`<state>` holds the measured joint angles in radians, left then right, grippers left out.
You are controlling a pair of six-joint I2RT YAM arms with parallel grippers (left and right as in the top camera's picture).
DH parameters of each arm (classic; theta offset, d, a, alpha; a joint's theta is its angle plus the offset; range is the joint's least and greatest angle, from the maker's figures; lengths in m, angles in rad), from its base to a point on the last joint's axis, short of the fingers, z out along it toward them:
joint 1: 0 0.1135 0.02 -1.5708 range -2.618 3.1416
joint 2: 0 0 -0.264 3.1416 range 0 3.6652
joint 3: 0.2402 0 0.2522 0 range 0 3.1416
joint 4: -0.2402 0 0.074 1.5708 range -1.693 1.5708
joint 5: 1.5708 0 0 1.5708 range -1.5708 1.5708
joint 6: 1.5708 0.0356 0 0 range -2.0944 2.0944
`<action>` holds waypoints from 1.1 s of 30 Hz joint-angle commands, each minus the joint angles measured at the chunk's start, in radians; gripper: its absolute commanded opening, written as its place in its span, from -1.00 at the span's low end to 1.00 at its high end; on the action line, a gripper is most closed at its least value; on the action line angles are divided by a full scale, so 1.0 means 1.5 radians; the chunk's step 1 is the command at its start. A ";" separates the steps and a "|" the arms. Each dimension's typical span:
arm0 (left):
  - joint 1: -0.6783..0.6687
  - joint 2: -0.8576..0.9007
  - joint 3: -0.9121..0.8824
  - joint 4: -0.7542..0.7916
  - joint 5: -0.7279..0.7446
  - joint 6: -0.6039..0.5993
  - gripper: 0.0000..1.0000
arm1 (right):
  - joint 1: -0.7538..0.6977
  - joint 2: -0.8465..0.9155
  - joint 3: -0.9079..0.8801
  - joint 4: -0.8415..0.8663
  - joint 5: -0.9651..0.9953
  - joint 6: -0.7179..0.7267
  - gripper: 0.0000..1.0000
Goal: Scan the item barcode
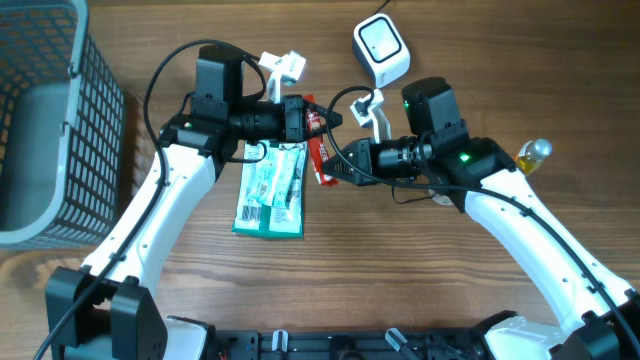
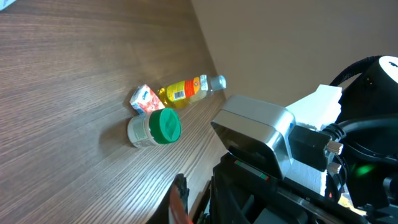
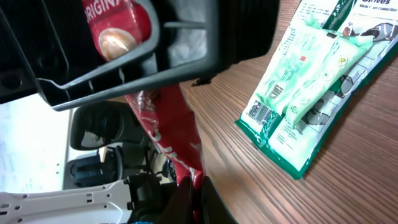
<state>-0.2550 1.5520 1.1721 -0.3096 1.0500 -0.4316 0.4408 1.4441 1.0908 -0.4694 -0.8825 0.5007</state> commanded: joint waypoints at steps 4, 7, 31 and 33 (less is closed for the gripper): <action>0.003 -0.001 0.007 0.000 -0.014 0.003 -0.92 | 0.002 -0.004 0.004 0.005 0.003 0.005 -0.90; 0.003 -0.001 0.007 -0.006 -0.058 -0.002 -0.92 | 0.002 -0.004 0.004 0.004 0.029 0.004 -0.55; 0.003 -0.001 0.007 -0.332 -0.509 -0.369 -0.92 | 0.175 -0.002 0.004 -0.002 0.426 -0.193 0.40; 0.003 -0.001 0.007 -0.346 -0.509 -0.369 -0.92 | 0.222 0.004 0.004 -0.002 0.489 -0.212 0.40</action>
<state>-0.2550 1.5520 1.1736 -0.8085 0.3264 -0.9249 0.6975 1.4441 1.0908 -0.4767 -0.3389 0.2535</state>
